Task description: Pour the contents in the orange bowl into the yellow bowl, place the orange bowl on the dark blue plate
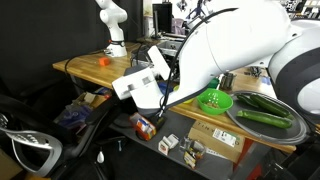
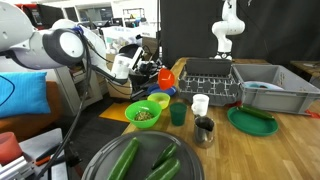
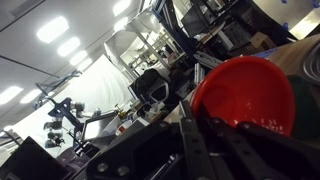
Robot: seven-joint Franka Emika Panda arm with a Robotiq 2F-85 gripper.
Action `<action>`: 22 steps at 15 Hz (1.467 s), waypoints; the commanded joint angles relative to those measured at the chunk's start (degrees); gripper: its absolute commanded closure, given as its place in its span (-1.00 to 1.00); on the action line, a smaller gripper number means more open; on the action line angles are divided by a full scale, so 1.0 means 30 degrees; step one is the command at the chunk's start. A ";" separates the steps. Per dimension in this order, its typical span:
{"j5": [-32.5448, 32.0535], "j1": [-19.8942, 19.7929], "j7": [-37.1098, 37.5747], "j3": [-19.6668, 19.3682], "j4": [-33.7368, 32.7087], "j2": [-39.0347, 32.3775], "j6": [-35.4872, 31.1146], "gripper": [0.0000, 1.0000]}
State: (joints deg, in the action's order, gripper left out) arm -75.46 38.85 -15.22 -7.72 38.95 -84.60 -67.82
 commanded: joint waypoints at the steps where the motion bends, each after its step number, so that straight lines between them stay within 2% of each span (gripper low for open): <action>1: -0.0926 0.0151 -0.0207 -0.0254 0.0480 0.0000 0.0083 0.96; 12: -0.2712 0.0277 -0.0009 -0.0128 0.0978 0.0000 0.0175 0.96; 22: -0.2709 0.0013 0.0134 -0.0013 0.0774 0.0005 0.0681 0.96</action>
State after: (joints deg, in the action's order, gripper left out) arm -82.85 39.26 -14.87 -7.97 41.33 -84.58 -66.59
